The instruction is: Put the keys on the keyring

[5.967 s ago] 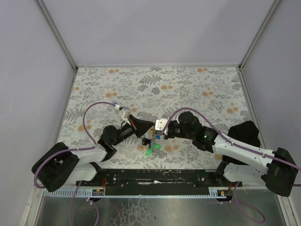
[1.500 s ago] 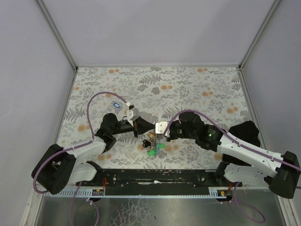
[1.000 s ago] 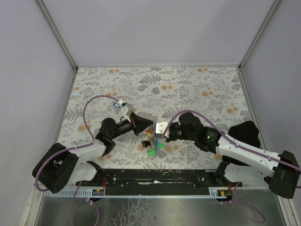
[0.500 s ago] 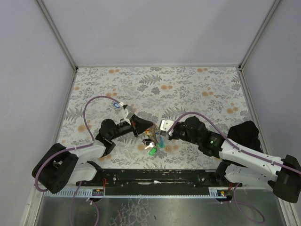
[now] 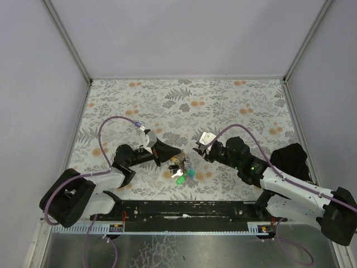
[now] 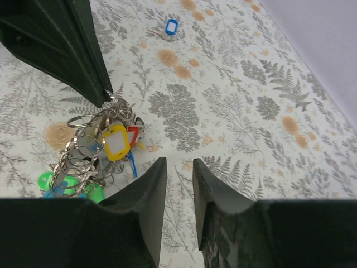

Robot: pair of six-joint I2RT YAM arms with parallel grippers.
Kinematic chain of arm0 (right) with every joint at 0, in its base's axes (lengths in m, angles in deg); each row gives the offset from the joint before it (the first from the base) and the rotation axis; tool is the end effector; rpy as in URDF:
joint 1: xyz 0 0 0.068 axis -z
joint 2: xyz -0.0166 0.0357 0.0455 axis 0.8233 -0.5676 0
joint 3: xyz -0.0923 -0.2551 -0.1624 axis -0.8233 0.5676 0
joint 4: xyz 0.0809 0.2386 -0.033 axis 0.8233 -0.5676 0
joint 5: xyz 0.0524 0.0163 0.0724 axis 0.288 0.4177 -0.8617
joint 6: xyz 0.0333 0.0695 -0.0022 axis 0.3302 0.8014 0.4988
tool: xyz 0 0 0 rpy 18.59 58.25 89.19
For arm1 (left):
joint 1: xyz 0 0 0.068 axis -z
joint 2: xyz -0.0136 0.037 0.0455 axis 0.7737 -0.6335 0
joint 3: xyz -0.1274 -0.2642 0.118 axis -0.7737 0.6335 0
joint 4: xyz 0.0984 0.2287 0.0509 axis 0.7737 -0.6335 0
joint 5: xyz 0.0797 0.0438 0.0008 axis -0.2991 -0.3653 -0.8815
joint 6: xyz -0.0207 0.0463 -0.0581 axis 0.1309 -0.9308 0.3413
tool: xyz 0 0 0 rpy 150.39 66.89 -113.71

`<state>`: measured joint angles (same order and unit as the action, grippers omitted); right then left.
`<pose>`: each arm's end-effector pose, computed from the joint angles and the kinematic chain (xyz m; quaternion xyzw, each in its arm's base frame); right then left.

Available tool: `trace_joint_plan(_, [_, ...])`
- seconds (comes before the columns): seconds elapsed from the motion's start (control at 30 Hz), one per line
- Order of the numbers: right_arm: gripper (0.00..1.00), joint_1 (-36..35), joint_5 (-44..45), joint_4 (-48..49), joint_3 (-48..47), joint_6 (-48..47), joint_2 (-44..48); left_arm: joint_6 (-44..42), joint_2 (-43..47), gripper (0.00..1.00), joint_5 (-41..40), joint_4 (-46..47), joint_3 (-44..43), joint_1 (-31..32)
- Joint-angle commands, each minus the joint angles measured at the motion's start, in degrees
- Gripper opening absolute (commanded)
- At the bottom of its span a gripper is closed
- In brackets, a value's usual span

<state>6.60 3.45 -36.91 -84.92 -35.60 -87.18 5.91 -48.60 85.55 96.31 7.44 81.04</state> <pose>0.1408 0.1733 0.3041 -0.4521 0.6087 0.2165 0.6150 0.1643 -0.1469 0.2612 0.3569 0.5427 -0.4837 0.5866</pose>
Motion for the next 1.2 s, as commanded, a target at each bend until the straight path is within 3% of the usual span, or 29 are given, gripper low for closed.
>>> trace_joint_plan(0.0, [0.36,0.33,-7.75,9.71,1.38,5.10,-0.92,2.43,-1.73,0.00,2.67,11.27,-0.55,-0.34])
trace_joint_plan(0.27, [0.35,0.38,-14.15,18.32,3.42,9.14,-5.13,5.74,-5.55,0.00,3.08,13.53,-3.12,-0.29])
trace_joint_plan(0.5, [0.35,0.30,-18.53,24.56,4.90,13.21,-8.06,7.92,-6.76,0.00,-3.91,13.49,-4.02,1.88])
trace_joint_plan(0.7, [0.35,0.30,-14.48,25.08,6.51,12.36,-6.47,8.74,-8.76,0.00,-6.81,13.67,-4.92,3.27])
trace_joint_plan(0.87, [0.36,0.31,-6.68,20.51,8.11,9.70,-0.39,3.35,-5.14,0.00,-7.29,3.51,-5.62,3.05])
trace_joint_plan(1.17, [0.44,0.31,0.11,25.25,12.20,11.38,1.52,-9.92,4.79,0.00,-11.47,-25.93,-9.66,3.05])
